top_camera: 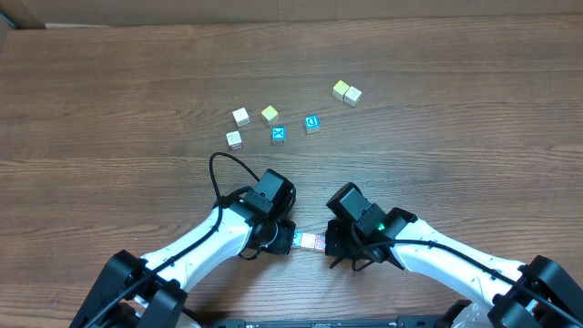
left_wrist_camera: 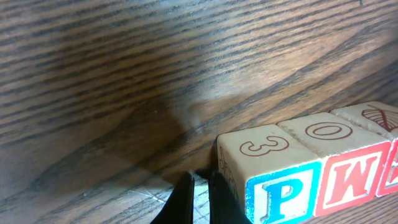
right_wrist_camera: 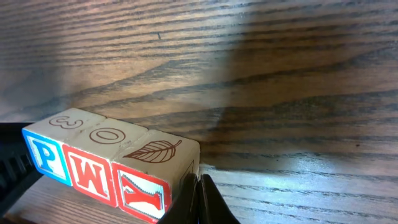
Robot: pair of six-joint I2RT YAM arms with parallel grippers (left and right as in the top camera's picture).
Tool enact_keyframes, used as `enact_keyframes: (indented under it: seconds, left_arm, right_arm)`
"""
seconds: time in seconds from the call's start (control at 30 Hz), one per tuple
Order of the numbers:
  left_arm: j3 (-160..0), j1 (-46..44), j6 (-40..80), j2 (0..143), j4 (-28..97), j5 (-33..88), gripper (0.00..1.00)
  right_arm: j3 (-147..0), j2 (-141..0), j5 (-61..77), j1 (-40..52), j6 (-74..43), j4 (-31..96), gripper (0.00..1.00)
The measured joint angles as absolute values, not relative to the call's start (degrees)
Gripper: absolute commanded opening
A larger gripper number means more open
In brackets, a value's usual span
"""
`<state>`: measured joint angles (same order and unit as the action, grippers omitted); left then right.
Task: Flip 3 blocks
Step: 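Push the row inward with both grippers from either end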
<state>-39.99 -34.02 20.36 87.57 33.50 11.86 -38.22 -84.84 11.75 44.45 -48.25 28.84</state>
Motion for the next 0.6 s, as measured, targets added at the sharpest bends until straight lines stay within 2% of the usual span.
enact_keyframes:
  seconds: [0.6]
  left_arm:
    - [-39.99,-34.02,20.40,87.57,36.01,11.97,0.04]
  right_arm:
    - [-38.22,-84.84,11.51,44.45,-48.18,26.79,0.04]
